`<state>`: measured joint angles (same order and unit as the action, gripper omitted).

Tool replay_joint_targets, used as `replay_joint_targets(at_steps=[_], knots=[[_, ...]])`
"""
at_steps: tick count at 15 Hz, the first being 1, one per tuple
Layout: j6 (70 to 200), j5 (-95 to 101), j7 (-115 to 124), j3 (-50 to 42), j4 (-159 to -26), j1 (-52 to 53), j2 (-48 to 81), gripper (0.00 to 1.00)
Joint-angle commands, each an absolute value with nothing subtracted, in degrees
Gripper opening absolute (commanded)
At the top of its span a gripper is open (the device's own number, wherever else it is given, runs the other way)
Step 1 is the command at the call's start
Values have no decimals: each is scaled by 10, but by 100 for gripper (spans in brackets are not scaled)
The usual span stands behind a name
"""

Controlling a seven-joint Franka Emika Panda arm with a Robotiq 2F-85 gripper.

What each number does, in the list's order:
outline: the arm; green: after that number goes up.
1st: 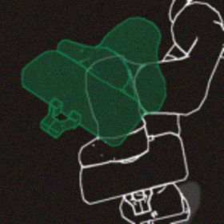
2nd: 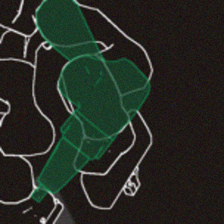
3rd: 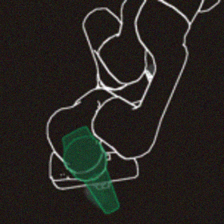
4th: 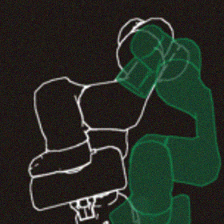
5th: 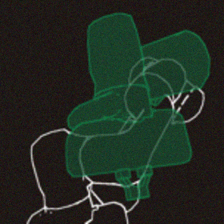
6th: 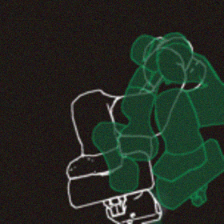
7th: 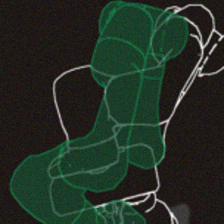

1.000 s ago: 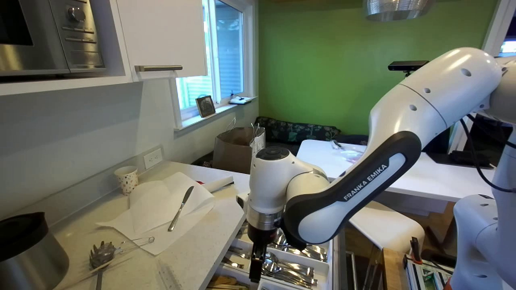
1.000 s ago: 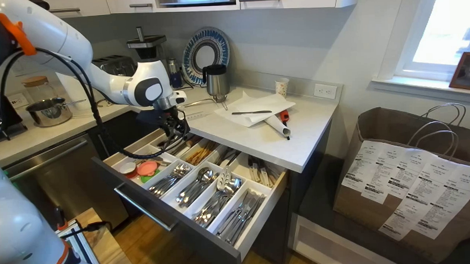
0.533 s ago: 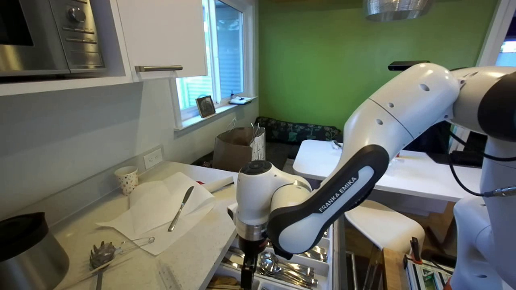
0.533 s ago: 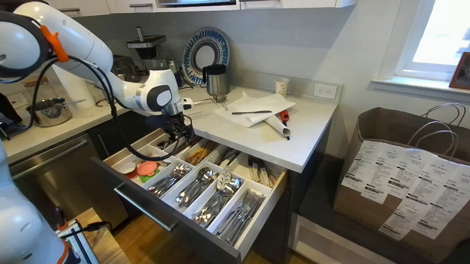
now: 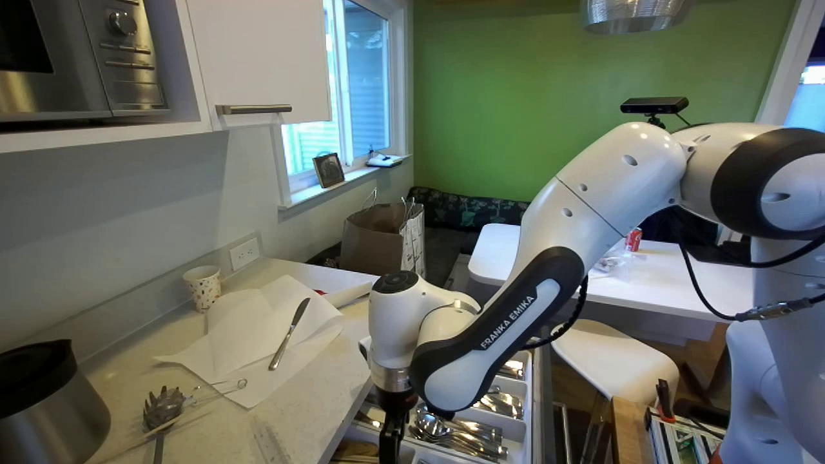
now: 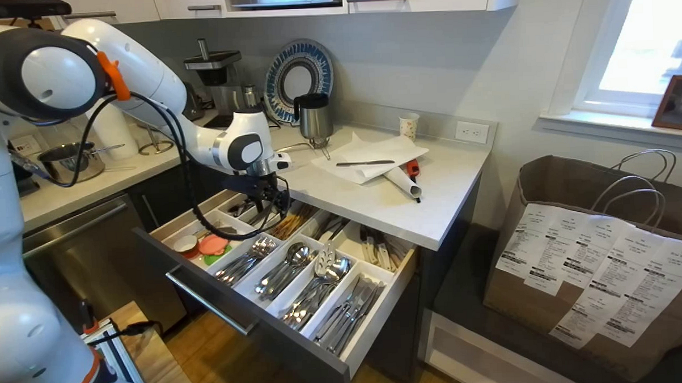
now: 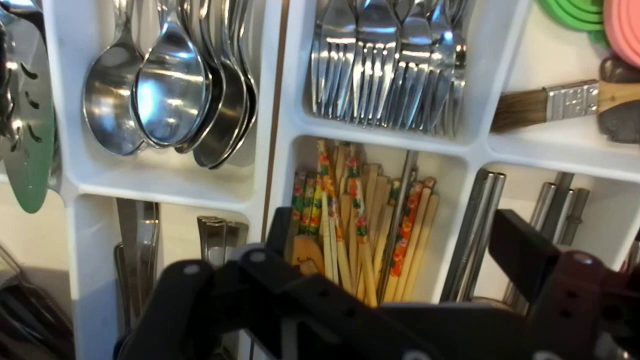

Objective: Pick up one chopstick from the open drawer and put it on the kitchen paper on the kitchen counter

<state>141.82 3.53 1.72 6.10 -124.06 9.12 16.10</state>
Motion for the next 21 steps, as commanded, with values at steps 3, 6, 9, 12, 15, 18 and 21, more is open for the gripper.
replay_joint_targets(at_steps=[3,6,9,12,15,18,21], knots=[[1416,36,17,63,-1237,90,162,100],[1415,32,22,64,-1226,90,173,100],[1430,55,55,55,-1212,104,194,100],[1436,70,80,49,-1190,113,219,98],[1442,89,105,37,-1173,123,238,70],[1435,96,118,29,-1154,128,256,44],[1432,97,119,25,-1138,131,274,23]])
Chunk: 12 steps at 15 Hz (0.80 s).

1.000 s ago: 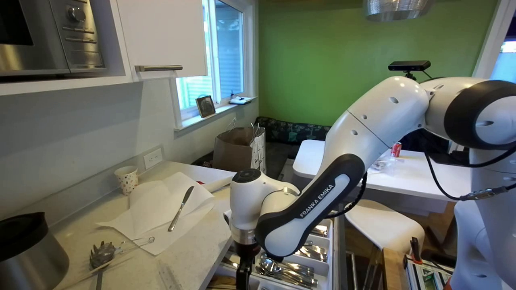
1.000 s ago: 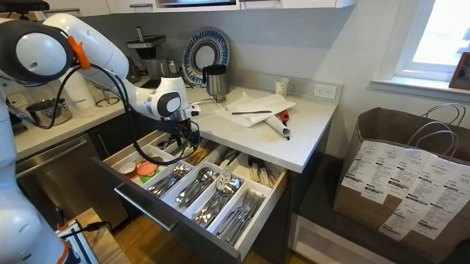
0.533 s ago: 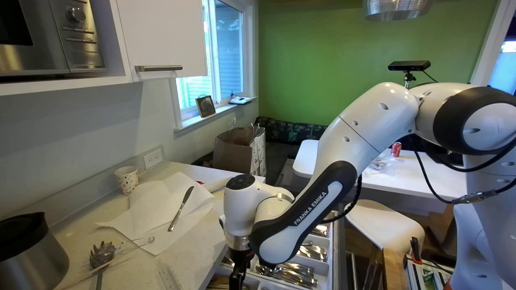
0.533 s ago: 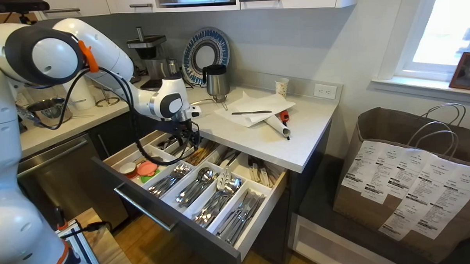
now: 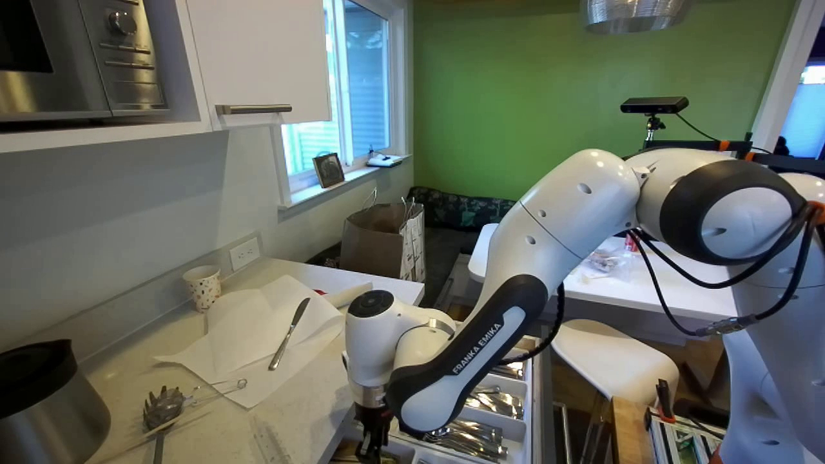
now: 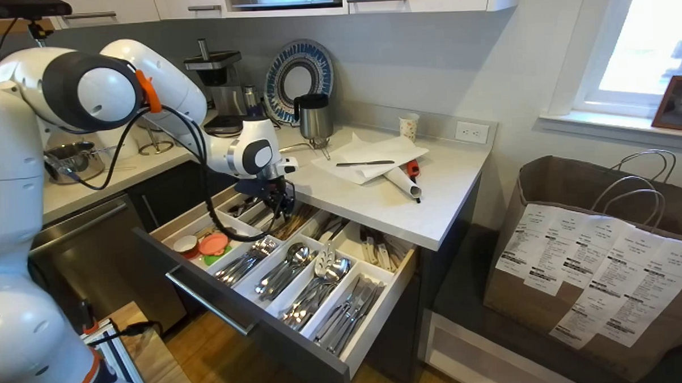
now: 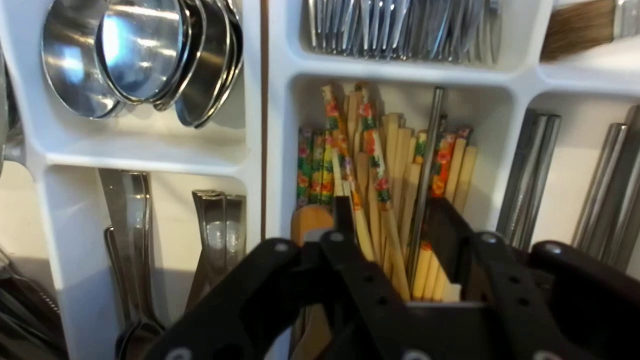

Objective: Pick up one chopstick from the open drawer and put it on the kitchen paper on the kitchen counter

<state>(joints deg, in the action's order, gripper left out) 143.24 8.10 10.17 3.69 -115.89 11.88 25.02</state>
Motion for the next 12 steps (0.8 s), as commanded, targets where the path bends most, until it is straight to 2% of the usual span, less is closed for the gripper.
replay_joint_targets(at_steps=[1,2,4,5,6,7,9,10,12], knots=[[1433,96,117,25,-1132,132,282,20],[1432,95,114,25,-1126,133,288,13],[1431,98,111,23,-1115,137,301,16],[1432,101,112,21,-1110,139,308,23],[1433,100,111,21,-1105,140,314,23],[1435,101,110,20,-1101,141,321,28],[1437,101,100,21,-1096,140,331,25],[1437,99,90,24,-1094,138,336,29],[1441,111,96,15,-1090,146,344,28]])
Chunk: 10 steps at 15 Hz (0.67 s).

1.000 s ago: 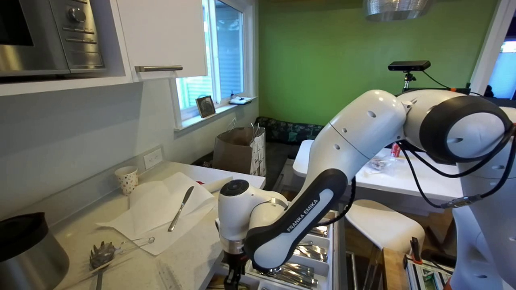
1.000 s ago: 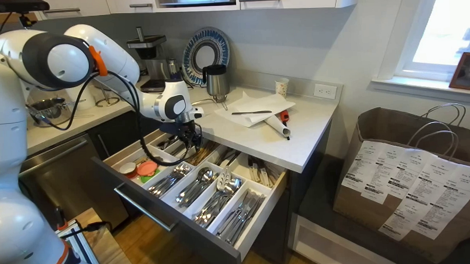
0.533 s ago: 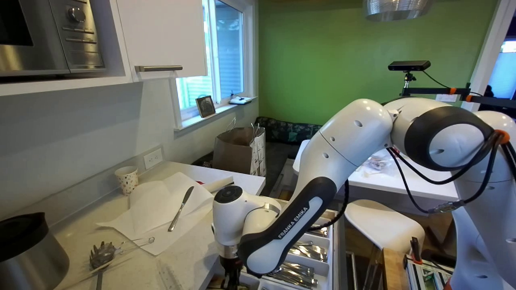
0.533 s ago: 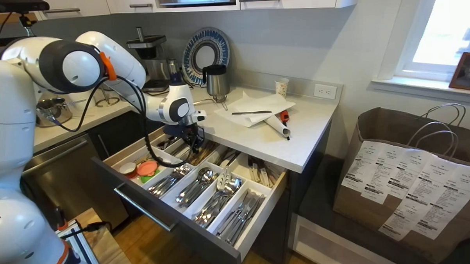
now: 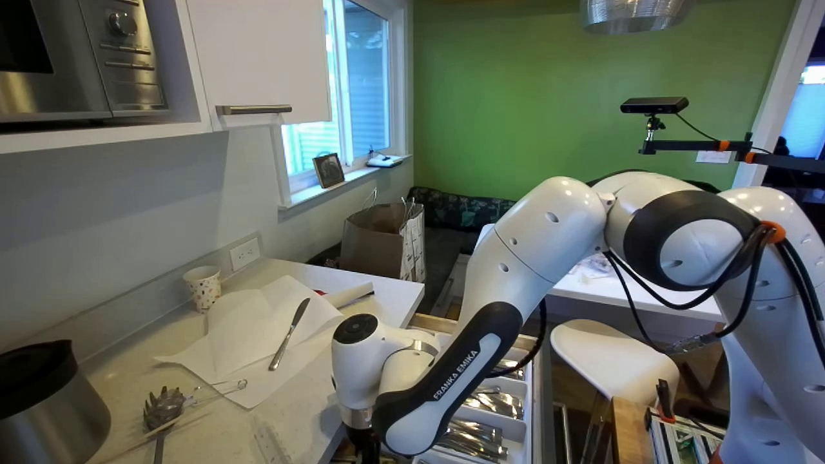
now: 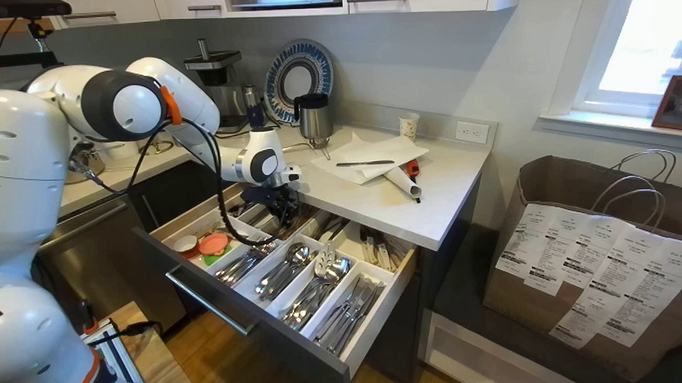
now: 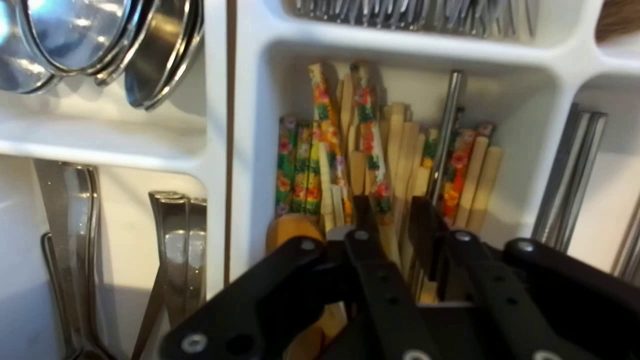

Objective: Pick up one chopstick from the open drawer and put it on the kitchen paper on the kitchen counter

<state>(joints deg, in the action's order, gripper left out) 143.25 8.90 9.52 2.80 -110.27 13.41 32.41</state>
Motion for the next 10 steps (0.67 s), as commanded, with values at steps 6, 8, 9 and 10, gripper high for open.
replay_joint_targets(at_steps=[6,8,9,10], knots=[[1440,125,88,13,-1079,147,356,6],[1439,123,79,16,-1078,145,356,0],[1438,122,78,17,-1078,144,355,0],[1437,119,73,18,-1078,143,354,2]])
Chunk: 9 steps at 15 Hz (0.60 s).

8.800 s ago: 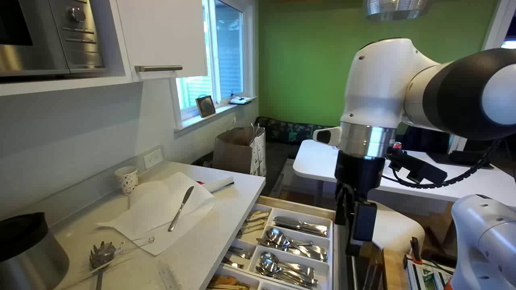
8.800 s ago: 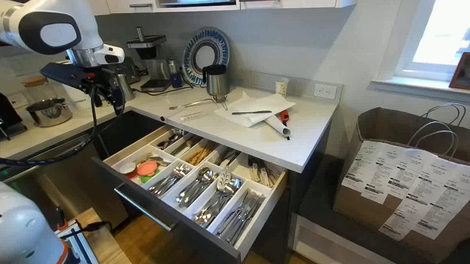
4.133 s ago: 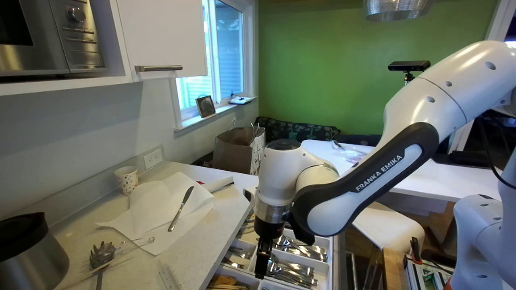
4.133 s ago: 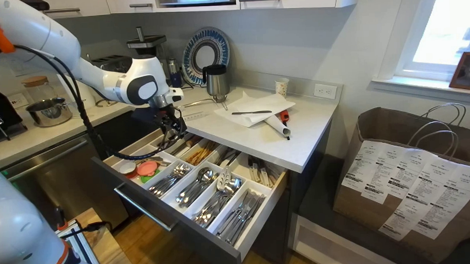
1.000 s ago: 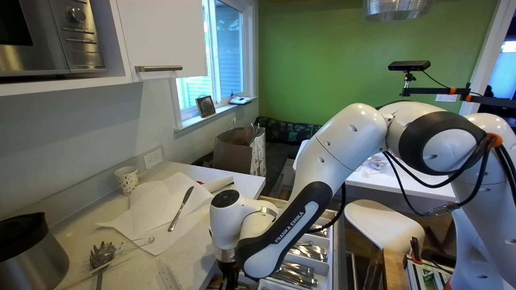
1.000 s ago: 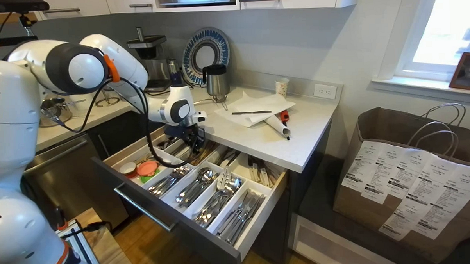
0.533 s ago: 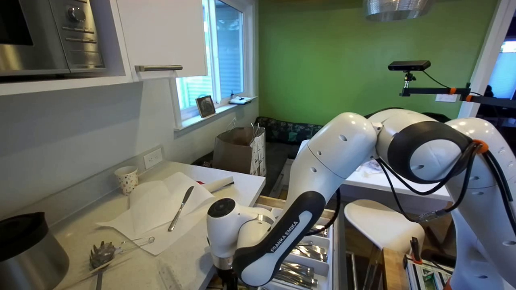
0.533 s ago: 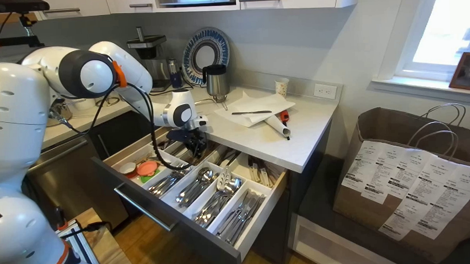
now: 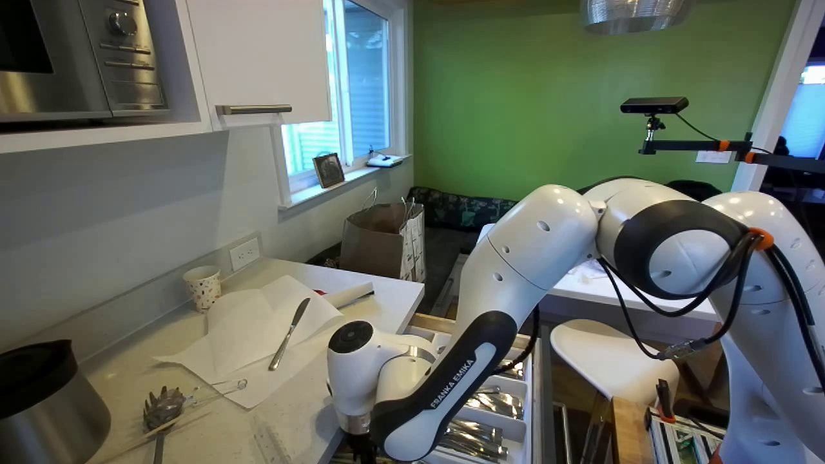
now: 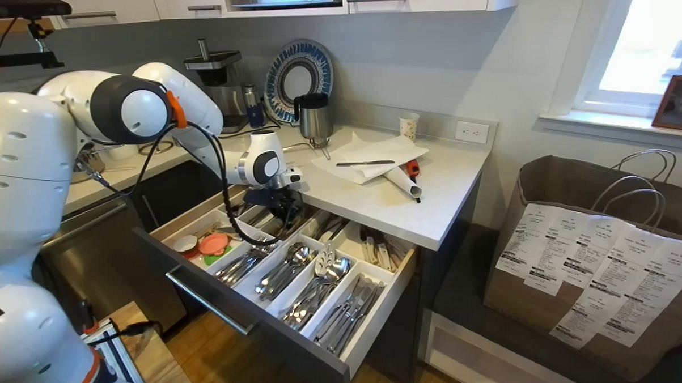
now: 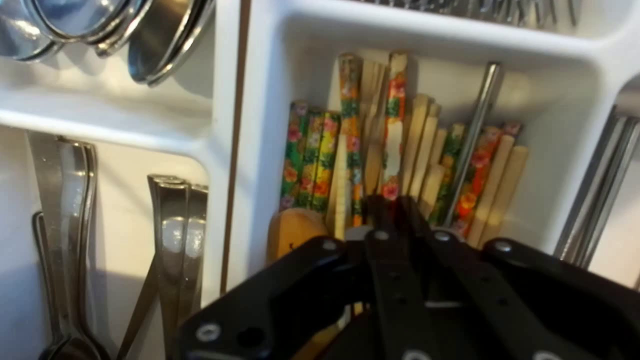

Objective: Pick up one chopstick from the open drawer and put it on the kitchen paper on the kitchen counter

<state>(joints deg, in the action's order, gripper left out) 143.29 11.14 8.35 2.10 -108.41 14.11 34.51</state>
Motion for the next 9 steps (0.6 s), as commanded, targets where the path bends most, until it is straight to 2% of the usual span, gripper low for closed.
replay_joint_targets(at_steps=[1,9], knots=[[1436,119,71,19,-1079,142,353,2],[1425,76,46,44,-1115,115,300,2]])
